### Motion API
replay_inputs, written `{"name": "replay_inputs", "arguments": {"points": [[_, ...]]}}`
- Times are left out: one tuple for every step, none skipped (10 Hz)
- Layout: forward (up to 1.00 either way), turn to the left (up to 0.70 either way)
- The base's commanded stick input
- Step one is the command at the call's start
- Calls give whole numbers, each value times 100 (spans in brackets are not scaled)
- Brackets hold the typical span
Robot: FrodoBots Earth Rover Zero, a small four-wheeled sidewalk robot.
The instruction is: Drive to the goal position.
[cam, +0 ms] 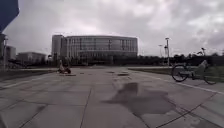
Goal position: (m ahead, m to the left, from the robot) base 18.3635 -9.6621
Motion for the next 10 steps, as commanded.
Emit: {"name": "replay_inputs", "arguments": {"points": [[6, 0], [6, 0], [6, 0], [6, 0], [6, 0], [6, 0], [28, 0], [70, 0], [70, 0], [70, 0]]}}
